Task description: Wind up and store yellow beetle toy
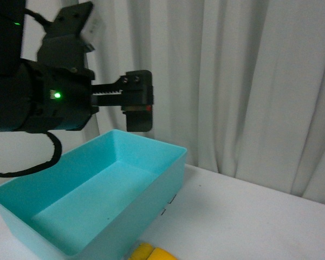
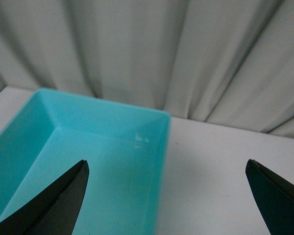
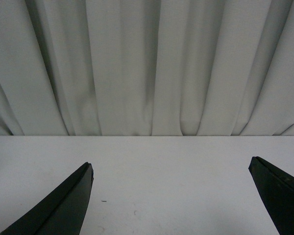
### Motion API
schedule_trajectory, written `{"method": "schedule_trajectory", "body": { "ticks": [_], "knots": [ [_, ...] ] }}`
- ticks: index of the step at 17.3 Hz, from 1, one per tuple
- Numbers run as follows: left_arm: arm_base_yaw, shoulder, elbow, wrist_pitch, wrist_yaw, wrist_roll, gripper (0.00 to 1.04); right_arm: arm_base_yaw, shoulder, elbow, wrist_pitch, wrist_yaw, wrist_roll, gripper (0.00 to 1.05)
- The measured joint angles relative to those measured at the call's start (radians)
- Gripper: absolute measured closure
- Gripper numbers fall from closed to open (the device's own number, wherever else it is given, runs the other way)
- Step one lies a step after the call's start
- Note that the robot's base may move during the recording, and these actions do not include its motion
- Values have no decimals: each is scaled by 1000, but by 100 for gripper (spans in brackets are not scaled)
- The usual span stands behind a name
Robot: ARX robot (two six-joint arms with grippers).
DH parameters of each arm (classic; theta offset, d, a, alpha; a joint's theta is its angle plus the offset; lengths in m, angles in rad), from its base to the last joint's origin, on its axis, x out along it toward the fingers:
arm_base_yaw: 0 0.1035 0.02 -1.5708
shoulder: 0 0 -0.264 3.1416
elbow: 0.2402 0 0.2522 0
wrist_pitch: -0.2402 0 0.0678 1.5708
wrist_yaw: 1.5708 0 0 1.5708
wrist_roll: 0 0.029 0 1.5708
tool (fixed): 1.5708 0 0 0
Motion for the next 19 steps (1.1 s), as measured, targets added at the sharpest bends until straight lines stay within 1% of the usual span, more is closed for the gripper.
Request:
{"method": "schedule_trajectory", "body": {
  "ticks": [2,4,6,7,9,11,12,15,19],
  "knots": [
    [-34,139,124,-28,74,112,7,0,0,0,0,0,0,7],
    [-83,249,222,-108,199,265,7,0,0,0,0,0,0,7],
    [-104,330,280,-214,262,467,7,0,0,0,0,0,0,7],
    [-105,369,304,-280,274,563,7,0,0,0,0,0,0,7],
    [-106,429,315,-418,253,787,7,0,0,0,0,0,0,7],
    [-112,484,315,-502,181,996,7,0,0,0,0,0,0,7],
    [-124,510,315,-518,159,1081,7,0,0,0,0,0,0,7],
    [-157,560,315,-544,121,1232,7,0,0,0,0,0,0,7],
    [-176,610,290,-520,100,1330,7,0,0,0,0,0,0,7]
  ]
}}
